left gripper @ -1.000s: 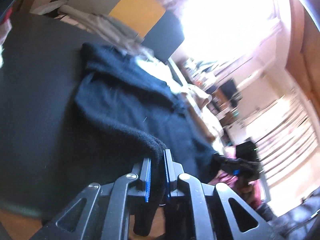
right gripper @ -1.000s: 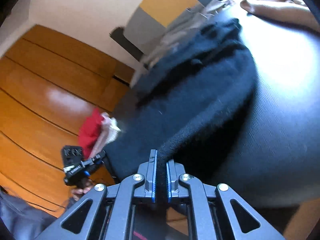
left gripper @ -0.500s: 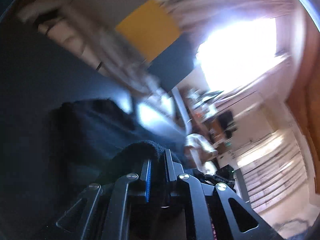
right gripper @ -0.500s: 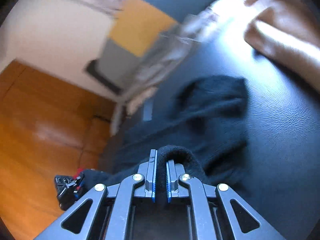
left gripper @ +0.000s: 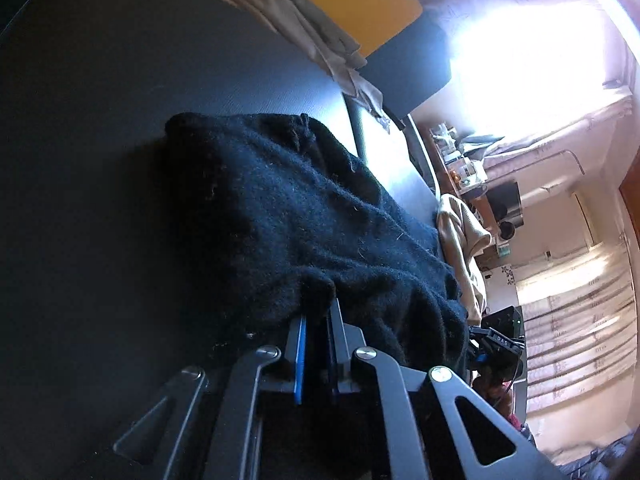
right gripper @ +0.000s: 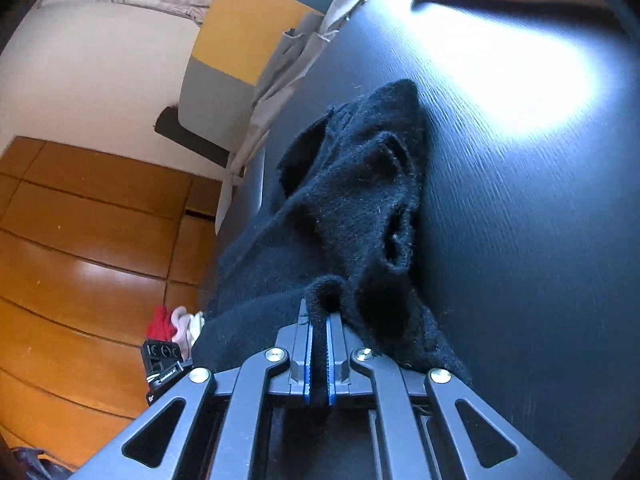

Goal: Fold clothes

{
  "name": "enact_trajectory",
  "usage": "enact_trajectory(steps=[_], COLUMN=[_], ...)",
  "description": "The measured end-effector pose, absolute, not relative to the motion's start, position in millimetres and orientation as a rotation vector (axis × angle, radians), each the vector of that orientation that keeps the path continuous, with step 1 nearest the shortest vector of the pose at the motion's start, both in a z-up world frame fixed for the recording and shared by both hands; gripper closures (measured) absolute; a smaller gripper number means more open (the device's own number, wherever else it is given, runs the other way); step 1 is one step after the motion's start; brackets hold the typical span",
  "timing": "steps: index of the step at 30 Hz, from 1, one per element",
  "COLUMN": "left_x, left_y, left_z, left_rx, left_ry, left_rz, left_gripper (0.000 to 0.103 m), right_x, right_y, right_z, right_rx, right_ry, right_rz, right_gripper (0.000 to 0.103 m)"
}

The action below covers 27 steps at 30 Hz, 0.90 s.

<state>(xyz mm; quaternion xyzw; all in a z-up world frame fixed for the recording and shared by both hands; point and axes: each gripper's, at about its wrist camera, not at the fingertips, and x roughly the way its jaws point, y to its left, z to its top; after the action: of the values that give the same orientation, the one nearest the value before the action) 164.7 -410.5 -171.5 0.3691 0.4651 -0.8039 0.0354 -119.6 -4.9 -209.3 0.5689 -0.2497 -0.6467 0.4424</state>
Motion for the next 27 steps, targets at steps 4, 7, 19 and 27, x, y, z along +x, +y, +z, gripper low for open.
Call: enact_trajectory(steps=[4, 7, 19, 27], left_x=[183.7, 197.8, 263.4, 219.2], left_y=[-400.6, -403.9, -378.6, -362.2], left_z=[-162.5, -153.4, -159.1, -163.3], left_rx=[1.1, 1.026, 0.868, 1.035], left_ry=[1.385, 1.429, 1.631, 1.434], left_rz=[-2.493, -2.483, -2.471, -2.533], left_gripper=[0.092, 0.083, 0.062, 0.056], right_x=[-99.0, -82.3, -40.8, -41.2], right_y=[3.2, 2.7, -0.3, 0.3], right_z=[-199.7, -183.8, -192.6, -193.7], right_rx=[1.405, 1.36, 1.358, 1.348], right_ry=[-0.633, -0.573, -0.387, -0.302], right_rz=[-1.567, -1.555, -1.526, -1.579], right_gripper=[0.081, 0.052, 0.054, 0.07])
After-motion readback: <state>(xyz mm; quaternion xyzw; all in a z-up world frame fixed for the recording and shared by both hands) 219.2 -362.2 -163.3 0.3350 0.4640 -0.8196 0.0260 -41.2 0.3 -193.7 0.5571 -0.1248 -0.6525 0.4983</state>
